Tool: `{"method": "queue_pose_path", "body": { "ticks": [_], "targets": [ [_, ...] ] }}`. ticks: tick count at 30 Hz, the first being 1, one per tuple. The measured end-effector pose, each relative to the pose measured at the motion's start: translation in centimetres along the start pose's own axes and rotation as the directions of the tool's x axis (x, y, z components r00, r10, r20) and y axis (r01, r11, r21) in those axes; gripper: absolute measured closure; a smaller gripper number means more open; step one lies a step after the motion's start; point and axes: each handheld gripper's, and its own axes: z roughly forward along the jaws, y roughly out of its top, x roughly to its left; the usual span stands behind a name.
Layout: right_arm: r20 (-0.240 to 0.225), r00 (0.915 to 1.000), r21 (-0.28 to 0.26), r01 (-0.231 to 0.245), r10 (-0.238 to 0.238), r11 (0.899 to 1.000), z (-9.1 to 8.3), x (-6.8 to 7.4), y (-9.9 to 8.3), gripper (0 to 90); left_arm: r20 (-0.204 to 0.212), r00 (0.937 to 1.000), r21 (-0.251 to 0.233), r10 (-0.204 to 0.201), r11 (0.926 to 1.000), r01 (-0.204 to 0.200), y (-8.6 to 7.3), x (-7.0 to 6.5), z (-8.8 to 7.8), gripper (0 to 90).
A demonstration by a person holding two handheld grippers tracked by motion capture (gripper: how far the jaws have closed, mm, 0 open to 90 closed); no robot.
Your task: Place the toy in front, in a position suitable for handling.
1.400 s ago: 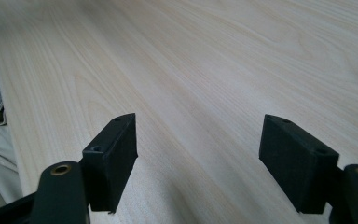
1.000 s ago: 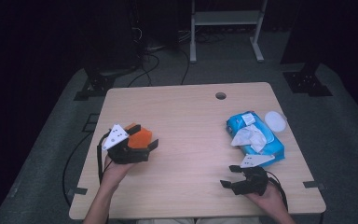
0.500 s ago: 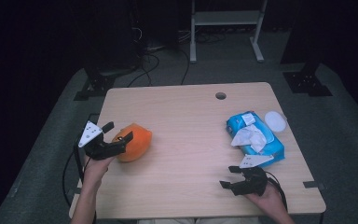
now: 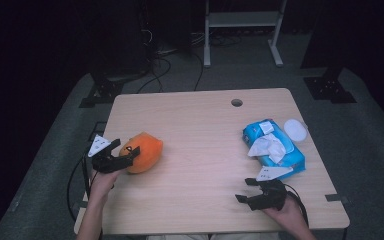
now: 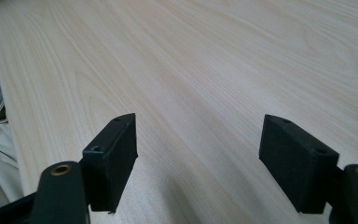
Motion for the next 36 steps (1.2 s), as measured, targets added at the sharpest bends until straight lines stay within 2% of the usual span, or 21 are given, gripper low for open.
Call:
{"method": "queue_pose_path", "body": {
  "ticks": [3, 8, 15, 21, 22, 25, 26, 28, 30, 31, 32, 33, 34, 36],
  "targets": [
    [-0.001, 1.0000, -0.001, -0.003, 0.003, 1.000, -0.1, 0.0, 0.0, 26.7, 0.028, 0.9995, 0.029, -0.014, 0.9995, 0.013, -0.6, -0.2, 0.6, 9.9],
    [0.000, 1.0000, -0.004, 0.006, -0.006, 1.000, -0.1, 0.2, 0.1, 26.7, 0.030, 0.9996, 0.049, -0.003, 0.9988, 0.002, -0.9, -0.5, 1.0, 9.7],
    [-0.003, 1.0000, 0.001, 0.003, -0.003, 1.000, 0.0, 0.2, 0.1, 26.7, 0.044, 0.9977, 0.104, 0.052, 0.9930, -0.056, -1.1, -1.0, 1.4, 9.7],
    [-0.002, 1.0000, 0.004, 0.006, -0.006, 1.000, 0.1, 0.3, 0.1, 26.7, 0.028, 0.9971, 0.123, 0.071, 0.9897, -0.074, -1.0, -1.3, 1.5, 9.2],
    [-0.002, 1.0000, 0.005, 0.005, -0.005, 1.000, 0.1, 0.3, 0.1, 26.7, 0.019, 0.9958, 0.130, 0.090, 0.9873, -0.092, -1.0, -1.5, 1.5, 9.2],
    [-0.003, 1.0000, 0.004, 0.004, -0.004, 1.000, 0.1, 0.3, 0.1, 26.7, 0.012, 0.9943, 0.137, 0.106, 0.9848, -0.107, -1.0, -1.8, 1.6, 8.8],
    [-0.003, 1.0000, 0.006, 0.006, -0.006, 1.000, 0.1, 0.3, 0.1, 26.7, 0.010, 0.9917, 0.144, 0.128, 0.9812, -0.128, -0.9, -2.0, 1.7, 8.8],
    [-0.004, 1.0000, 0.005, 0.009, -0.009, 1.000, 0.1, 0.3, 0.1, 26.7, 0.013, 0.9901, 0.158, 0.140, 0.9775, -0.140, -0.8, -2.1, 1.6, 9.2],
    [-0.004, 1.0000, 0.006, 0.007, -0.007, 1.000, 0.1, 0.3, 0.1, 26.7, 0.014, 0.9892, 0.158, 0.146, 0.9765, -0.146, -0.8, -2.1, 1.6, 13.5],
    [-0.003, 1.0000, 0.005, 0.005, -0.005, 1.000, 0.1, 0.3, 0.1, 26.7, 0.011, 0.9864, 0.156, 0.164, 0.9740, -0.164, -0.8, -2.2, 1.5, 17.5],
    [-0.003, 1.0000, 0.005, 0.005, -0.005, 1.000, 0.1, 0.3, 0.1, 26.7, 0.009, 0.9847, 0.153, 0.174, 0.9729, -0.173, -0.8, -2.2, 1.5, 17.5],
    [-0.002, 1.0000, 0.002, 0.005, -0.005, 1.000, 0.0, 0.2, 0.1, 26.7, -0.003, 0.9811, 0.139, 0.194, 0.9716, -0.191, -0.9, -2.4, 1.3, 23.9],
    [-0.002, 1.0000, 0.002, 0.004, -0.004, 1.000, 0.0, 0.2, 0.1, 26.7, -0.008, 0.9793, 0.131, 0.202, 0.9711, -0.199, -0.8, -2.6, 1.3, 25.8],
    [-0.002, 1.0000, -0.001, 0.005, -0.005, 1.000, 0.0, 0.2, 0.1, 26.7, -0.013, 0.9781, 0.123, 0.208, 0.9711, -0.204, -0.7, -2.9, 1.2, 32.5]
  ]
}}
